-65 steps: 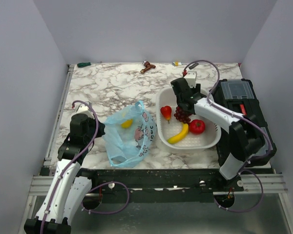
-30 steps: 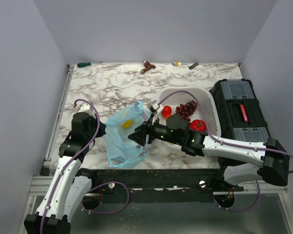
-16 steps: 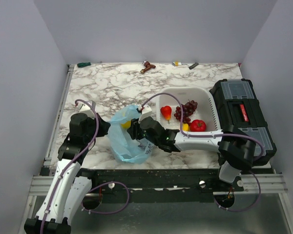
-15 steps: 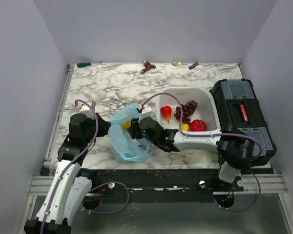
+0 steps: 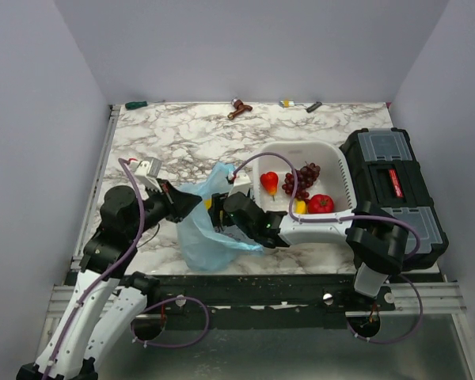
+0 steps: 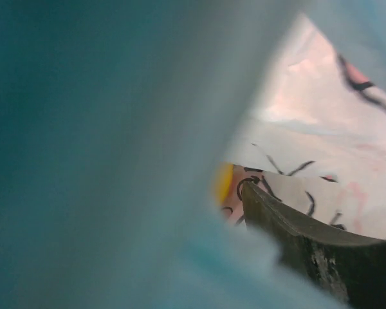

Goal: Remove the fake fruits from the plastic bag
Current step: Adjust the plastic bag at the center of the board, then take out the fake fruit from the plastic bag.

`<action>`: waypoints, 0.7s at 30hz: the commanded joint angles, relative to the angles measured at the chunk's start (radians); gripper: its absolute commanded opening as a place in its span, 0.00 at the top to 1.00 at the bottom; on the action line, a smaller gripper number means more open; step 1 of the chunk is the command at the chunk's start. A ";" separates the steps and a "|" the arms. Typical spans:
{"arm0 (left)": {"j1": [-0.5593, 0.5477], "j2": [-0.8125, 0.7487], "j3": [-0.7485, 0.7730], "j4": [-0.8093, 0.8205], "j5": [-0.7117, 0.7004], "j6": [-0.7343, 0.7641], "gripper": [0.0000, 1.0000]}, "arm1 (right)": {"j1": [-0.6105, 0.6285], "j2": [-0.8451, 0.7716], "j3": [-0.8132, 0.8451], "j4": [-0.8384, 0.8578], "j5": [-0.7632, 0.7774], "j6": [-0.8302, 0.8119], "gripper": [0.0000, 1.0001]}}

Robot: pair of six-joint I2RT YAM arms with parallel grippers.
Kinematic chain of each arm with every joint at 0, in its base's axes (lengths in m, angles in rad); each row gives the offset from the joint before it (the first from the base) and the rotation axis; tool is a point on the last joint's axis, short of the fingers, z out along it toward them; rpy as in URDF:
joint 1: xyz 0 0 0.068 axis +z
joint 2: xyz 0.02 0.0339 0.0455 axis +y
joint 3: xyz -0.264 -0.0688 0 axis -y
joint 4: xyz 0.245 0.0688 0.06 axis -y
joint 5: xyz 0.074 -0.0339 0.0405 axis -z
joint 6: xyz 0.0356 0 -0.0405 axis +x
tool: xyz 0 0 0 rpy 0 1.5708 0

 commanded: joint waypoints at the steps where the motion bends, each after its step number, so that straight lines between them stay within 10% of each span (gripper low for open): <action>1: -0.001 0.033 -0.032 -0.223 -0.234 0.110 1.00 | 0.007 0.021 -0.033 0.058 -0.032 0.007 0.24; 21: -0.001 0.223 -0.052 -0.274 -0.401 0.249 1.00 | 0.008 0.211 0.131 -0.026 0.062 -0.149 0.07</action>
